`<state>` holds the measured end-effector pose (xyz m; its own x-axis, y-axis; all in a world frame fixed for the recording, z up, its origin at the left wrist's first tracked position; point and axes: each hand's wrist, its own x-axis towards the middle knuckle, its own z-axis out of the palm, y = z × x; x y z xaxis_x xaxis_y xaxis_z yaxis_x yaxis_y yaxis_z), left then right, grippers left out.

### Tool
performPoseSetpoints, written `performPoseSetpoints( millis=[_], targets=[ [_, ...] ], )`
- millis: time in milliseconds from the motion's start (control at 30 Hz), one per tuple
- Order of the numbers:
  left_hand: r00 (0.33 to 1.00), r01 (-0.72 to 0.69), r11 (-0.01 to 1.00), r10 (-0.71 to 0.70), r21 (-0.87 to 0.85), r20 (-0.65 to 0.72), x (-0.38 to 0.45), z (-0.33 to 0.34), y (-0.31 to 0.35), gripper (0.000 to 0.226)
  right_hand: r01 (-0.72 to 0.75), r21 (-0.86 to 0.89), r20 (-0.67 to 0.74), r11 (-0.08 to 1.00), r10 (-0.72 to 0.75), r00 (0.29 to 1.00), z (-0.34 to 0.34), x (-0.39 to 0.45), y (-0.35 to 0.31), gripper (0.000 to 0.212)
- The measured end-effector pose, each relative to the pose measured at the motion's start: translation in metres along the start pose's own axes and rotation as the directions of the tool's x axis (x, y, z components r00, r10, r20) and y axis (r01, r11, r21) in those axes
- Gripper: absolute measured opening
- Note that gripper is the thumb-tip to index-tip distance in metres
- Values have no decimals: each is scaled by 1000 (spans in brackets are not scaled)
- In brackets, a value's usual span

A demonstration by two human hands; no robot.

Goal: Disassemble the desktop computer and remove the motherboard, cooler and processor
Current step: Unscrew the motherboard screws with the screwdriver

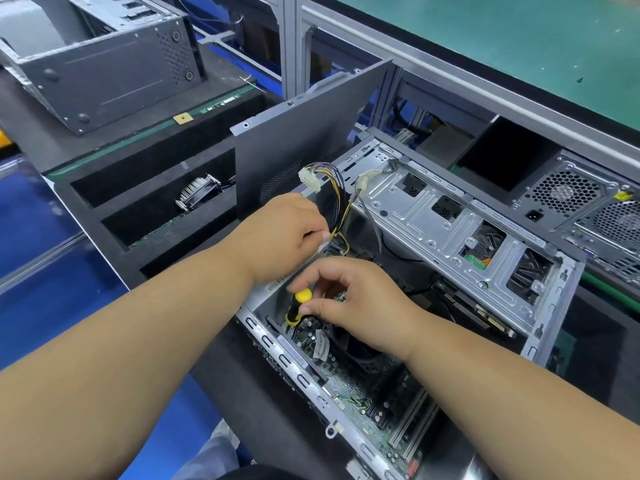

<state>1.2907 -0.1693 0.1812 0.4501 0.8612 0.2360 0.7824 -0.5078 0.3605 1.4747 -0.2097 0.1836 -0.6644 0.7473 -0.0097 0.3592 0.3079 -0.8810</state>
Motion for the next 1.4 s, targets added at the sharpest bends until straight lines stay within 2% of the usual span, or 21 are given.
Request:
performPoseSetpoints(
  millis=[67,133,267,500,767,867,1100,1267,1400],
  targets=[
    [1000,-1,1000,1,-9,-5,0,0,-1,17,80,-62,1,995,-80,997,1,-1,-1,22],
    [1000,-3,1000,2,-23,-21,0,0,-1,16,125,-47,-5,991,-126,992,3,-3,-1,22],
    [1000,-8,1000,8,-18,-26,0,0,0,15,100,-32,-34,994,-101,994,3,-4,-3,23],
    [999,-10,1000,10,-21,-35,0,2,-2,15,150,-242,-6,959,-156,988,1,-5,-9,29],
    [999,-14,1000,14,-16,-37,-1,2,-3,15,123,-164,7,979,-124,992,4,-5,-11,13],
    [1000,-8,1000,8,-20,-29,0,1,-3,15,97,-213,1,972,-99,995,3,-4,-13,25],
    [1000,-4,1000,4,-13,-19,0,0,0,16,67,-135,71,989,-58,996,1,-5,-19,39],
    [1000,-5,1000,5,-11,-5,1,-1,0,17,33,-71,38,997,-31,999,6,-3,-17,13],
    [1000,0,1000,0,-16,1,0,-2,2,15,49,-108,5,993,-49,999,8,-2,-10,14]
  ],
)
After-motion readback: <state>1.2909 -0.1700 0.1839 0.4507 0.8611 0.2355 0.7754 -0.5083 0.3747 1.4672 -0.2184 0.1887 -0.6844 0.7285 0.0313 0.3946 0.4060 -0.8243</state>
